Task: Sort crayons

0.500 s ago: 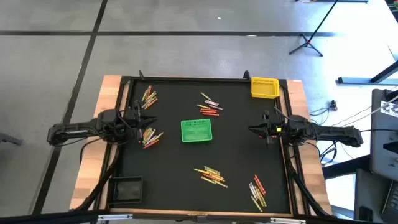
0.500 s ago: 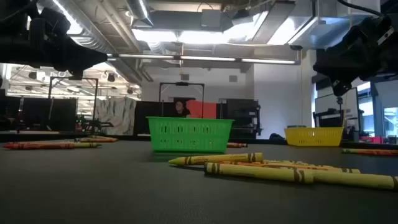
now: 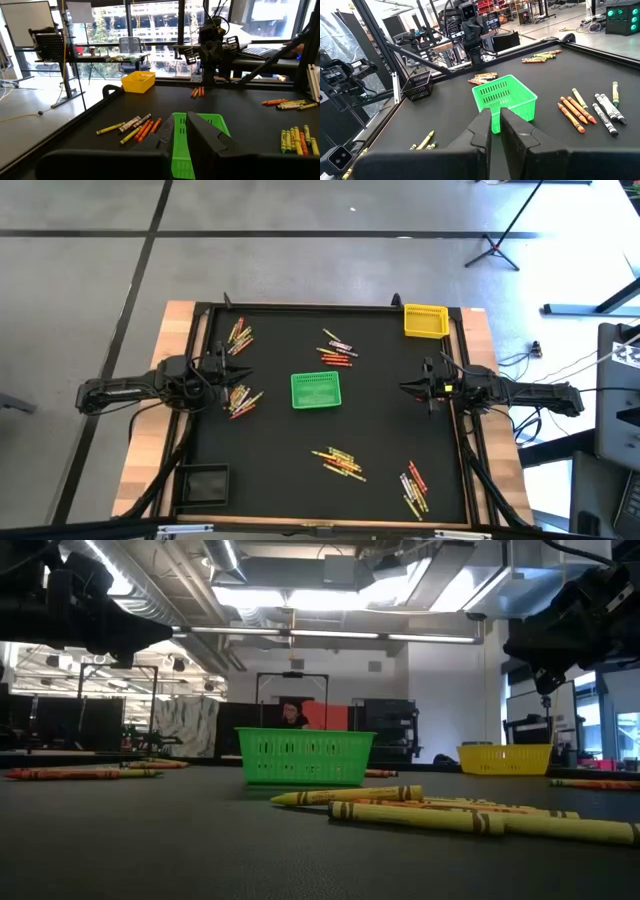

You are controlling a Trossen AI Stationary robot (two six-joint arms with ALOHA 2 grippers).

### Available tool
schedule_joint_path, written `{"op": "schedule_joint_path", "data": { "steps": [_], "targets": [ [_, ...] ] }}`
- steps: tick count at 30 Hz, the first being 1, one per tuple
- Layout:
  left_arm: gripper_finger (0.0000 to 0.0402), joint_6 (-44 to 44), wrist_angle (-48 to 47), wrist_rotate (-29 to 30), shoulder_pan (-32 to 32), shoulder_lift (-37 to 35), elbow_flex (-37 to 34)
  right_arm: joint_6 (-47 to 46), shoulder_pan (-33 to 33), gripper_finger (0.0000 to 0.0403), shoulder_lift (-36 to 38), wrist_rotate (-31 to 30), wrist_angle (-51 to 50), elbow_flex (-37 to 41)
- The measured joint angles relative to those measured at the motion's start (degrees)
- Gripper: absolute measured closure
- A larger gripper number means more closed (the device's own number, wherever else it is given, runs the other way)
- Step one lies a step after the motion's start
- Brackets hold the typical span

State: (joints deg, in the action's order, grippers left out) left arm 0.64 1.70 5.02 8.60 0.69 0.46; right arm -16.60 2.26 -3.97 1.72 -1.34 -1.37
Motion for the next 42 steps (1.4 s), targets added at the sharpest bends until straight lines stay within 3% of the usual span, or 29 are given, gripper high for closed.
{"op": "schedule_joint_path", "data": {
  "steps": [21,26,32,42],
  "targets": [
    [0.0366,-0.02,-0.01,0.0,0.0,0.0,0.0,0.07,0.0,0.0364,0.01,-0.02,0.05,0.0],
    [0.0366,0.0,0.09,0.11,0.0,0.0,0.01,10.49,0.0,0.0364,-0.01,-5.55,0.92,0.09],
    [0.0366,0.01,2.76,4.61,0.0,0.0,-0.01,10.86,0.0,0.0364,-0.02,-6.71,0.99,0.09],
    [0.0366,-5.24,4.59,4.41,0.02,0.0,-0.01,12.63,0.0,0.0364,-0.02,-8.0,2.82,0.15]
  ]
}}
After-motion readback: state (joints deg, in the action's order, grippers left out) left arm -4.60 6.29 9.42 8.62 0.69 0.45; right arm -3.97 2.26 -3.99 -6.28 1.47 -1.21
